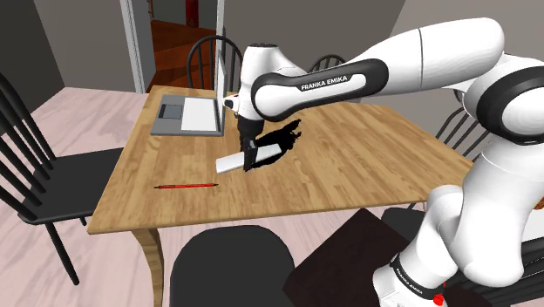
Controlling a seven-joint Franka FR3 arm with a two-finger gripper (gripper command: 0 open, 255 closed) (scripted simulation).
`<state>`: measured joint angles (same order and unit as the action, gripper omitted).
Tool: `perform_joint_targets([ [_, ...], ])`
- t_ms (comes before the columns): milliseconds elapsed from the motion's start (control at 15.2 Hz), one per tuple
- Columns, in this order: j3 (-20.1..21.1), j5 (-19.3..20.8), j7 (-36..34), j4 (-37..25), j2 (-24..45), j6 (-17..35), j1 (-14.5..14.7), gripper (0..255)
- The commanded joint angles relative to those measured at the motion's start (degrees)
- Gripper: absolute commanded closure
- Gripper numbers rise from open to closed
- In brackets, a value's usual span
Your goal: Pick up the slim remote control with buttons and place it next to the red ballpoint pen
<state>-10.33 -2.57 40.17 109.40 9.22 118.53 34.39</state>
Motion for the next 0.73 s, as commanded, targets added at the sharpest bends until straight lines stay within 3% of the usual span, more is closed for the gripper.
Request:
perform_joint_targets([
  [0,1.0,-0.2,-2.4,-2.7,2.0,-0.7,1.3,255],
  [660,4.8,-0.6,-12.2,-22.1,15.2,-6.7,7.0,255],
])
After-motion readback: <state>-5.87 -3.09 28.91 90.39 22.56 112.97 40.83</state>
